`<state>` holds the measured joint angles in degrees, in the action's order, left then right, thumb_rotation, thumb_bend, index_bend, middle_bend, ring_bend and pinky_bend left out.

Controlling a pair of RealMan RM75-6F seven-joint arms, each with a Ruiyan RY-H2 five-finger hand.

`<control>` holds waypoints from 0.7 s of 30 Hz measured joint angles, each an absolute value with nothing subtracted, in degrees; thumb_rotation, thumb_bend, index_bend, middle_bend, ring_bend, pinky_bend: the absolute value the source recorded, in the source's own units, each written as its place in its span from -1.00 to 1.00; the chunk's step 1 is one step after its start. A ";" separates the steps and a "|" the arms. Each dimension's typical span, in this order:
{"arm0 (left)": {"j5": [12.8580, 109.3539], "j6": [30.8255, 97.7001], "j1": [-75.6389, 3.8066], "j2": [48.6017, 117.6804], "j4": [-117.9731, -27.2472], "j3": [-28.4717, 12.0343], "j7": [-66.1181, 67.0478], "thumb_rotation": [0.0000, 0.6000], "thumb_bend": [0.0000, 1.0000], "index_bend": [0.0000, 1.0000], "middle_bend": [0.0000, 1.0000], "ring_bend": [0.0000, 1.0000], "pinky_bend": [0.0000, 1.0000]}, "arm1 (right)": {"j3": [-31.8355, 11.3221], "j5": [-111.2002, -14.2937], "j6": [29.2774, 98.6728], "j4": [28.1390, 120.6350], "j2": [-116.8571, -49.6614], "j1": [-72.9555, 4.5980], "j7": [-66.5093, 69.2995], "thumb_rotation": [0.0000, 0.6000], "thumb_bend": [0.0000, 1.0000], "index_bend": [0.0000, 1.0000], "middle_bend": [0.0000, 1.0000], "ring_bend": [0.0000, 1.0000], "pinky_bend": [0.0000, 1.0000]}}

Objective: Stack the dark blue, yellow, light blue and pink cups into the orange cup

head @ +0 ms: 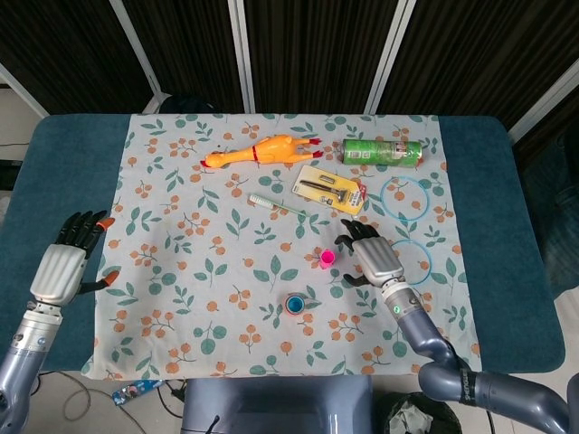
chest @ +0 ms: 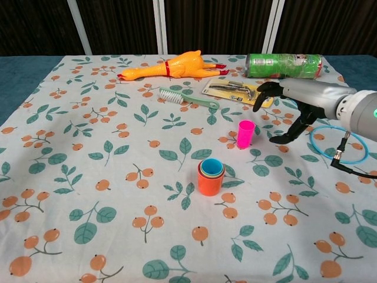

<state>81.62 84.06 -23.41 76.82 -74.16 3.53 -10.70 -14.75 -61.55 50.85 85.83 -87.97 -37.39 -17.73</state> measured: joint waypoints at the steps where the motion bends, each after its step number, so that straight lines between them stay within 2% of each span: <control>1: 81.66 84.07 -23.13 77.01 -73.58 3.55 -11.38 1.00 -0.66 -0.73 -0.91 -1.00 -1.00 | -14.84 -61.25 50.83 85.70 -88.19 -37.56 -17.83 1.00 -0.36 -0.36 -0.91 -0.97 -0.78; 11: 79.86 83.10 -20.14 79.52 -67.02 1.94 -13.97 1.00 -0.66 -0.74 -0.95 -1.00 -1.00 | -15.41 -57.58 50.16 83.72 -90.64 -40.34 -19.38 1.00 -0.36 -0.26 -0.92 -0.96 -0.78; 21: 76.63 81.73 -18.86 79.39 -67.14 -0.20 -7.75 1.00 -0.66 -0.76 -0.98 -1.00 -1.00 | -15.78 -55.04 49.25 82.80 -91.56 -42.54 -20.72 1.00 -0.36 -0.20 -0.92 -0.95 -0.78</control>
<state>76.63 81.73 -18.86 79.39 -67.14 -0.20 -7.75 -15.78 -55.04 49.25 82.80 -91.56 -42.54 -20.72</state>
